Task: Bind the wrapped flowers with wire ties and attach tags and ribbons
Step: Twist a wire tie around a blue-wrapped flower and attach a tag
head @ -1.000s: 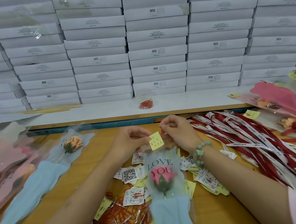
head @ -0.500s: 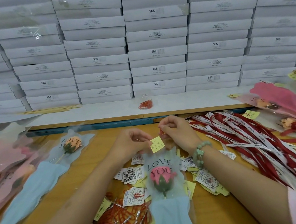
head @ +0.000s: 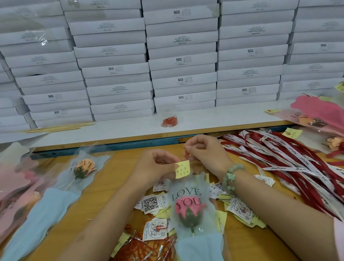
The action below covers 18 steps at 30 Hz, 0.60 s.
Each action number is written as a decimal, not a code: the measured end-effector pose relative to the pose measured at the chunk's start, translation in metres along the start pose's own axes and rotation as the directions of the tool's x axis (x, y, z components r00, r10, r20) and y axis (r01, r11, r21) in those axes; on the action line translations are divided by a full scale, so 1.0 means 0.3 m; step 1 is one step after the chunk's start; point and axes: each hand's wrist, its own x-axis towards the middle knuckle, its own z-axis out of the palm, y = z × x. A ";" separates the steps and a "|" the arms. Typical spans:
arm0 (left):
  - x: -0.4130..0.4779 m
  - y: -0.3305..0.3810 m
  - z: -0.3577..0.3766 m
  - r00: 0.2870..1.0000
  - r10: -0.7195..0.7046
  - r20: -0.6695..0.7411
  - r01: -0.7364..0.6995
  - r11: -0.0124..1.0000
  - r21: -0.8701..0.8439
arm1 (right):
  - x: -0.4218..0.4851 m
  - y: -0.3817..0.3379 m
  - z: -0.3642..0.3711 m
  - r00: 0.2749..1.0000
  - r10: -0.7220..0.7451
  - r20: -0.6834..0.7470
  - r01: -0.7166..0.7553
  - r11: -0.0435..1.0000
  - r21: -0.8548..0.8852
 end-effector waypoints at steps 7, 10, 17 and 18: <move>-0.004 0.004 0.002 0.999 0.016 -0.036 -0.015 1.000 0.016 | 0.003 0.015 0.014 0.998 -0.054 -0.035 0.049 0.990 -0.133; -0.007 0.007 0.001 0.998 0.033 -0.048 -0.033 0.999 0.003 | 0.002 0.011 0.013 0.998 -0.055 -0.034 0.052 0.995 -0.089; -0.007 0.018 0.011 0.996 0.049 -0.078 -0.047 0.998 0.035 | 0.005 0.002 0.009 0.990 -0.109 -0.092 0.095 0.985 -0.144; -0.007 0.019 0.012 0.996 0.049 -0.081 -0.046 0.998 0.034 | 0.005 0.002 0.012 0.986 -0.131 -0.098 0.111 0.977 -0.184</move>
